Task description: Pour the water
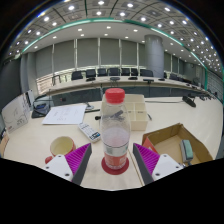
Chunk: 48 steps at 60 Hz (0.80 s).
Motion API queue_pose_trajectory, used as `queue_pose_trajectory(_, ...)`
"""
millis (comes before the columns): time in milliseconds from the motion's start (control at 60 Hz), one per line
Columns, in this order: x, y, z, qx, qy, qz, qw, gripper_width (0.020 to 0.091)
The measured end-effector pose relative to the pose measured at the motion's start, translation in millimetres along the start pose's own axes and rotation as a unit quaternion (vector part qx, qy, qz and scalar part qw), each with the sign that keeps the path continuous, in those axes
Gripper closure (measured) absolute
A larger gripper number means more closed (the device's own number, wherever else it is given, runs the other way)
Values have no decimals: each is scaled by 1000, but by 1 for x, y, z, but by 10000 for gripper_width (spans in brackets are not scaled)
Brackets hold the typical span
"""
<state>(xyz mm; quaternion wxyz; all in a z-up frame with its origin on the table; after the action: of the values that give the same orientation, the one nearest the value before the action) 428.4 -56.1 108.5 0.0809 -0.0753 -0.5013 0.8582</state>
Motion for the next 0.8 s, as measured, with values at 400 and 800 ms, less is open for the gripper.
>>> queue_pose_trajectory(400,53,-30,187,20,22,36,999,249)
queue_pose_trajectory(800,126,-4,350,29,2,70,997,247)
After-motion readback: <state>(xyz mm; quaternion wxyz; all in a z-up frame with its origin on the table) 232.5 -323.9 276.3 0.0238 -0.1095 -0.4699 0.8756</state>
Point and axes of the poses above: the point between the fingertips, and its own axes, seen from behind it with the camera up: x to the left, y down, z backward, against the way the camera looks, the point moved 5 cm from there along z, backward, against the way the camera looks, and after that the axes turned 9 degrees about y, right-handed, at the moved point
